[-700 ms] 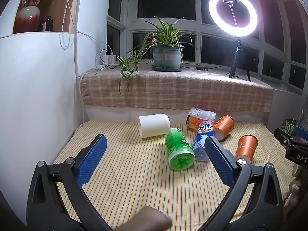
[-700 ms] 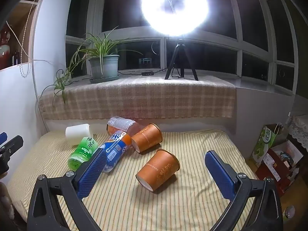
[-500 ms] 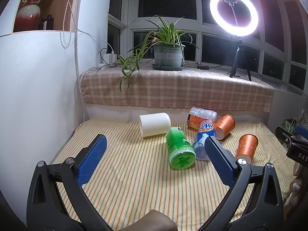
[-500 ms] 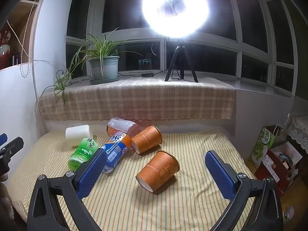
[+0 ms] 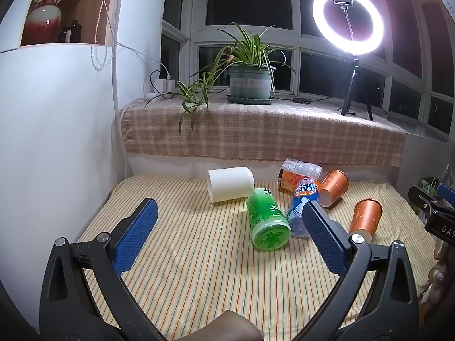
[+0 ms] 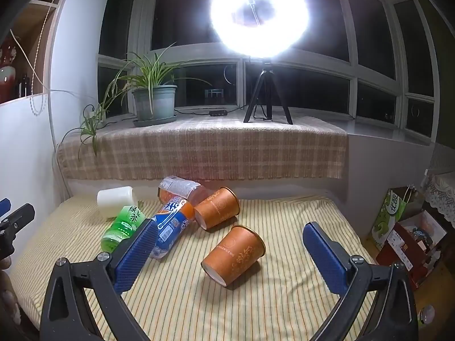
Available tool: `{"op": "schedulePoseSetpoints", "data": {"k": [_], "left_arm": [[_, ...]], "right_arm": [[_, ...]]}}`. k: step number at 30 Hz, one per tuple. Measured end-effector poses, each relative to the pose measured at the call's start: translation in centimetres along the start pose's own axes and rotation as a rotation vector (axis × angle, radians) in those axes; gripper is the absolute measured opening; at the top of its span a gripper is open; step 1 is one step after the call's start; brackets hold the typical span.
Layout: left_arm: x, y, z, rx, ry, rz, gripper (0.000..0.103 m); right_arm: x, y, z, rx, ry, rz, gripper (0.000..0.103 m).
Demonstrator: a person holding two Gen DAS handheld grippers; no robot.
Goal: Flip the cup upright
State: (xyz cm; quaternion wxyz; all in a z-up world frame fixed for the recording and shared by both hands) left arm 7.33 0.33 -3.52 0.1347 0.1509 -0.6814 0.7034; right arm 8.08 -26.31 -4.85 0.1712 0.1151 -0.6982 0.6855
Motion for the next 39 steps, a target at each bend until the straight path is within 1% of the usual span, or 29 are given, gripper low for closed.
{"op": "schedulePoseSetpoints", "data": {"k": [5, 14, 35, 39], "left_arm": [[-0.04, 0.13, -0.5, 0.001, 0.001, 0.001, 0.103], [-0.08, 0.02, -0.46, 0.002, 0.001, -0.003, 0.103], [-0.33, -0.07, -0.74, 0.002, 0.003, -0.002, 0.103], [-0.07, -0.62, -0.73, 0.002, 0.001, 0.001, 0.103]], "right_arm": [[-0.01, -0.04, -0.15, 0.001, 0.0, 0.002, 0.103], [-0.04, -0.48, -0.31, 0.004, 0.003, 0.006, 0.103], [-0.09, -0.34, -0.43, 0.005, 0.004, 0.009, 0.103], [-0.11, -0.38, -0.47, 0.007, 0.004, 0.009, 0.103]]}}
Point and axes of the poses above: each gripper's, at about its wrist camera, not at the fingertips, and x roughly against the way its jaws point, z to its right, y to its underside, the point moved 8 cm from there along -x, roughly the way its jaws point, and after that the axes turned 1 degree about -y, right-handed, at the moved point
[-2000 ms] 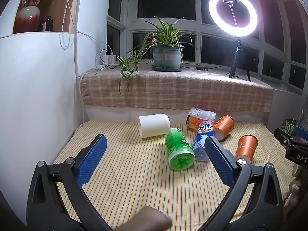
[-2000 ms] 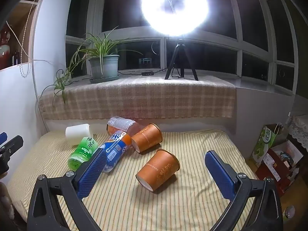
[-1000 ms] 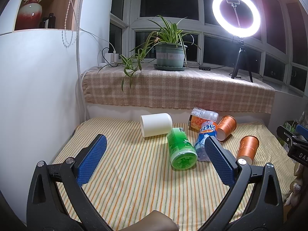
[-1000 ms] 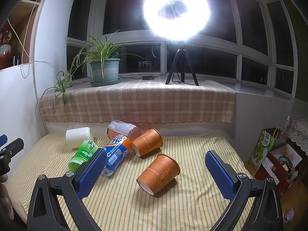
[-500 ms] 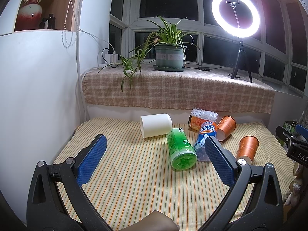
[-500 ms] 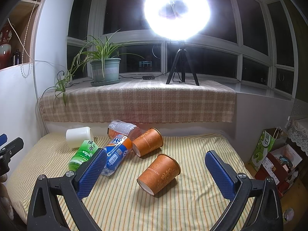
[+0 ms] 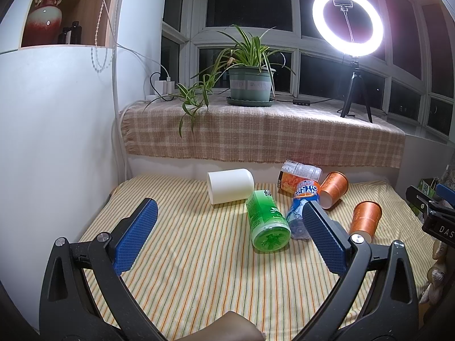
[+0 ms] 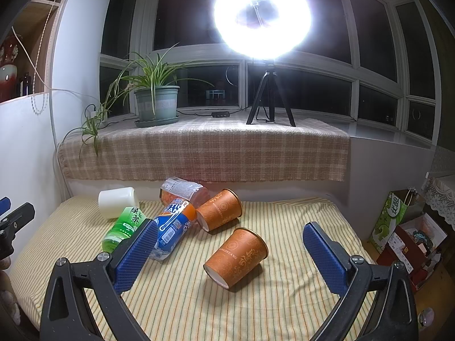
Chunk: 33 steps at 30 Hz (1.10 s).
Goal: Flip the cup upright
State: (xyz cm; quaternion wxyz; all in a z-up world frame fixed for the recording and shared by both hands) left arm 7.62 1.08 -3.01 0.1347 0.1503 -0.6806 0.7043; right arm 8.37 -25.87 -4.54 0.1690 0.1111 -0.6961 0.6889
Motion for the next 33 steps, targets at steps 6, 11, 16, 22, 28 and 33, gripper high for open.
{"op": "schedulePoseSetpoints", "data": {"k": [6, 11, 16, 22, 28, 33], "left_arm": [[0.0, 0.0, 0.0, -0.001, 0.0, 0.0, 0.103], [0.0, 0.0, -0.1, 0.0, 0.001, 0.0, 0.103], [0.0, 0.1, 0.0, 0.0, 0.0, 0.0, 0.103], [0.0, 0.1, 0.0, 0.0, 0.0, 0.0, 0.103], [0.0, 0.0, -0.1, 0.0, -0.004, 0.0, 0.103], [-0.3, 0.3, -0.5, 0.004, -0.017, -0.007, 0.103]], "right_arm": [[0.0, 0.0, -0.1, 0.001, 0.002, 0.001, 0.103], [0.0, 0.0, -0.1, 0.002, 0.002, 0.001, 0.103], [0.0, 0.0, -0.2, 0.004, -0.001, 0.0, 0.103], [-0.3, 0.0, -0.7, 0.011, -0.008, 0.0, 0.103], [-0.4, 0.2, -0.9, 0.016, -0.016, -0.001, 0.103], [-0.9, 0.2, -1.4, 0.029, -0.034, -0.005, 0.103]]}}
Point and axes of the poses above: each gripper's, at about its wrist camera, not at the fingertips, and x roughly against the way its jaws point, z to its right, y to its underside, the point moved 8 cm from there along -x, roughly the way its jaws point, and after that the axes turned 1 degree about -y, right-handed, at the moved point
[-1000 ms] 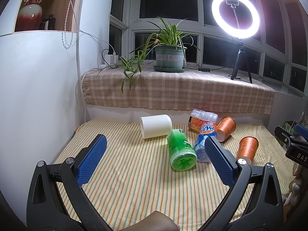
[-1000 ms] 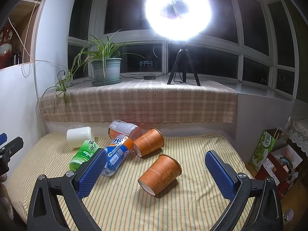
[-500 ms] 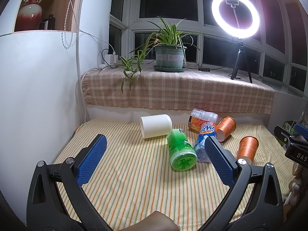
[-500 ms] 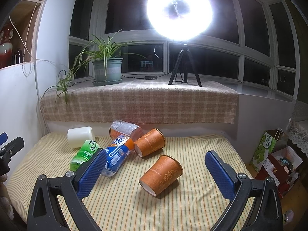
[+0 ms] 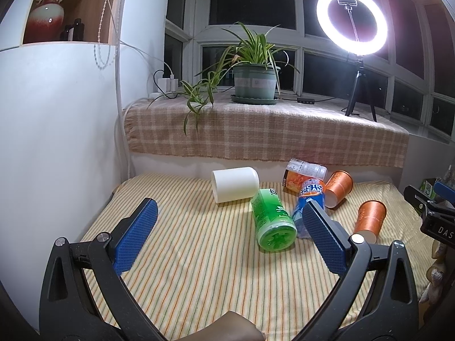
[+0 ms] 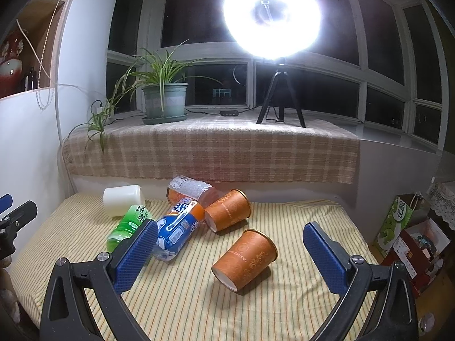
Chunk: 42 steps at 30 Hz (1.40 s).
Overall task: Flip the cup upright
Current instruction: 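Move the right tool toward the white paper cup lying on its side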
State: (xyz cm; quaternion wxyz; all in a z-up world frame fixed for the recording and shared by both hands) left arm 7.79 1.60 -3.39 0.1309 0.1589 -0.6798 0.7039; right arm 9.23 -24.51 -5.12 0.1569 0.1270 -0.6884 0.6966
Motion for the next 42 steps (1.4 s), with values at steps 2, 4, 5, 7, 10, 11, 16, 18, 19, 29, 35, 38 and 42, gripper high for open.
{"op": "schedulePoseSetpoints", "data": {"k": [2, 4, 5, 7, 10, 11, 16, 18, 19, 29, 35, 38, 42], "left_arm": [[-0.3, 0.2, -0.2, 0.001, -0.007, -0.005, 0.103], [-0.5, 0.3, -0.4, 0.001, -0.016, -0.01, 0.103], [-0.6, 0.4, -0.6, 0.002, -0.021, -0.013, 0.103], [-0.7, 0.5, -0.9, 0.005, -0.03, -0.018, 0.103], [-1.0, 0.7, -1.4, 0.009, -0.042, -0.024, 0.103], [-1.1, 0.7, -1.6, 0.01, -0.044, -0.025, 0.103], [-1.4, 0.8, -2.6, 0.014, -0.068, -0.033, 0.103], [-1.5, 0.9, -3.2, 0.016, -0.079, -0.036, 0.103], [-1.5, 0.9, -3.5, 0.016, -0.084, -0.038, 0.103], [-2.0, 1.4, -6.3, 0.024, -0.144, -0.061, 0.103], [-2.1, 1.7, -7.8, 0.033, -0.168, -0.068, 0.103], [-2.0, 2.0, -8.5, 0.041, -0.179, -0.074, 0.103], [-2.0, 2.4, -9.4, 0.04, -0.193, -0.085, 0.103]], "right_arm": [[-0.2, 0.0, -0.3, 0.009, -0.01, -0.001, 0.103], [-0.7, 0.0, -0.9, 0.025, -0.031, -0.007, 0.103], [-0.9, 0.0, -1.1, 0.033, -0.041, -0.009, 0.103], [-1.3, 0.0, -1.8, 0.053, -0.068, -0.014, 0.103], [-2.0, -0.3, -3.1, 0.093, -0.107, -0.017, 0.103], [-2.3, -0.3, -3.6, 0.105, -0.125, -0.017, 0.103], [-4.1, -0.9, -6.1, 0.161, -0.204, -0.033, 0.103], [-4.9, -1.1, -7.0, 0.191, -0.229, -0.038, 0.103], [-5.3, -1.1, -7.6, 0.21, -0.245, -0.039, 0.103], [-9.0, -2.0, -13.0, 0.403, -0.403, -0.092, 0.103], [-11.1, -1.9, -16.8, 0.573, -0.494, -0.13, 0.103], [-12.0, -1.5, -18.6, 0.647, -0.536, -0.156, 0.103], [-13.8, -0.9, -20.6, 0.714, -0.581, -0.215, 0.102]]}}
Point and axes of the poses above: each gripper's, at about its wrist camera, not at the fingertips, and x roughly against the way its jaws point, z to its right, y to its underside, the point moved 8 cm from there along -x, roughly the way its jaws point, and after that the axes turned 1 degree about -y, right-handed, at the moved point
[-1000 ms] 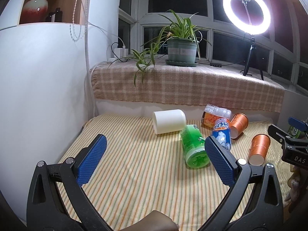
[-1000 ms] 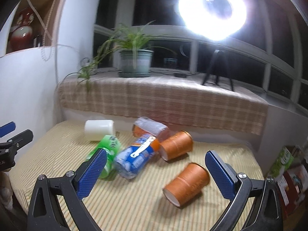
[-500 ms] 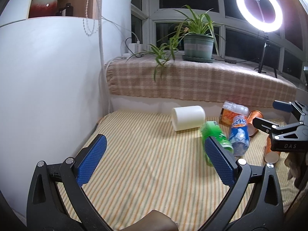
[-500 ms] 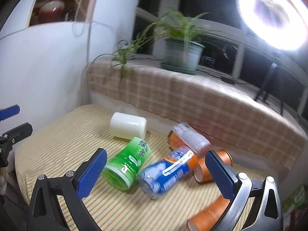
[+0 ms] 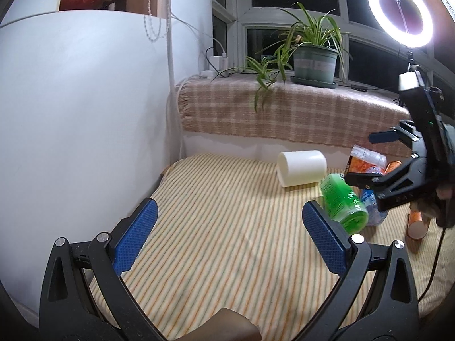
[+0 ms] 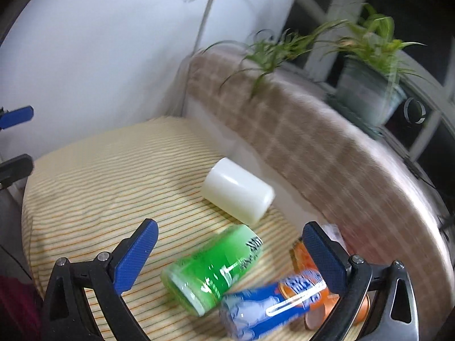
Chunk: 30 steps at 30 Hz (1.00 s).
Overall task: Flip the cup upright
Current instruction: 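Move the right tool toward the white paper cup lying on its side, then close the right gripper around the white cup's body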
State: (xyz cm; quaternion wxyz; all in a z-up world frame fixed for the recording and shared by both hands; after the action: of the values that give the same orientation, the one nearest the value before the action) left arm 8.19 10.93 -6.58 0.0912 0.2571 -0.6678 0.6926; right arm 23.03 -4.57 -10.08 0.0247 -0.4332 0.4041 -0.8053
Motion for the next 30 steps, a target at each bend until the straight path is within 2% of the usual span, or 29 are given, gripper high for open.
{"op": "schedulePoseSetpoints", "data": {"k": [6, 18, 30], "left_arm": [[0.2, 0.7, -1.5, -0.01, -0.025, -0.012, 0.103], [-0.8, 1.4, -4.5, 0.034, -0.07, -0.04, 0.103], [-2.4, 1.5, -6.6, 0.073, -0.092, -0.064, 0.103]], "right_arm": [[-3.9, -0.9, -0.4, 0.106, -0.056, -0.085, 0.1], [-11.5, -3.0, -0.4, 0.347, -0.055, -0.262, 0.095], [-16.5, -2.6, -1.3, 0.536, -0.029, -0.393, 0.094]]}}
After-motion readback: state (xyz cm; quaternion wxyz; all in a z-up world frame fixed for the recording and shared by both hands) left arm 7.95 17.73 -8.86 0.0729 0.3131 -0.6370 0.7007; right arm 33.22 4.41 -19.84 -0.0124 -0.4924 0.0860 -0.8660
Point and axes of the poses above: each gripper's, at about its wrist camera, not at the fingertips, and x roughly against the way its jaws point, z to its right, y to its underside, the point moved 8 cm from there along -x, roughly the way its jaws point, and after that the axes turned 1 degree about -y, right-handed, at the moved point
